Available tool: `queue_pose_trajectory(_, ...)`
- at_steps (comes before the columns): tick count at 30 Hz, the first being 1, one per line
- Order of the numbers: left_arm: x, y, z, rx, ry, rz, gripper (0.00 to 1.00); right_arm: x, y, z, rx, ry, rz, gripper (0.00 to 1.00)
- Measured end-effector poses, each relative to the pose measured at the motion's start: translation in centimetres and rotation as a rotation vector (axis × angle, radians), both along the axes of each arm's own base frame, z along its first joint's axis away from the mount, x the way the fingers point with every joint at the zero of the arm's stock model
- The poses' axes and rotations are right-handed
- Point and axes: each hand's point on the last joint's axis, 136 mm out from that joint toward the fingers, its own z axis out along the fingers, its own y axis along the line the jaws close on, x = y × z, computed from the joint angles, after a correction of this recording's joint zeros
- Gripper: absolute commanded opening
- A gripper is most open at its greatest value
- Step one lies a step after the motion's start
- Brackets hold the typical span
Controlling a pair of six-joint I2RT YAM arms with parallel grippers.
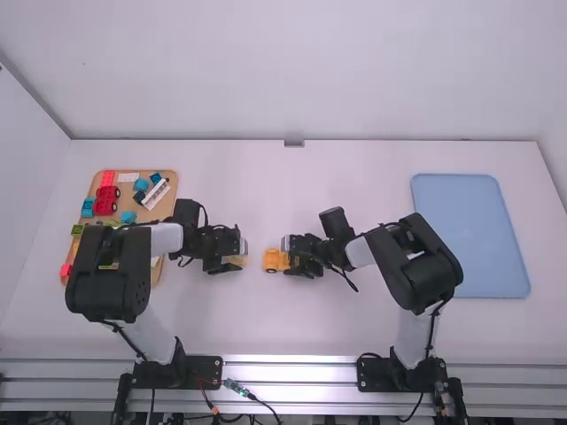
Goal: Assemble lego blocks to make yellow taxi
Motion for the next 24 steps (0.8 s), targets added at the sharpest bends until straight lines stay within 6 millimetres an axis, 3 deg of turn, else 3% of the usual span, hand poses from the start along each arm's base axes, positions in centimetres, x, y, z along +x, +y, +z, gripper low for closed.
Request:
queue_pose_trajectory(6,-0.15,0.09,-0.15,0.002,0.022,0.021,0.65,0.01,0.01,0.01,0.000,0.000,0.000,0.59)
queue_pose_trajectory(11,-0.17,0.21,-0.26,0.008,0.033,0.034,0.54,0.01,0.01,0.01,0.000,0.000,0.000,0.59)
queue_pose_trajectory(24,-0.17,0.36,-0.38,0.018,0.038,0.042,0.46,0.02,0.01,0.02,0.001,-0.003,0.002,0.59)
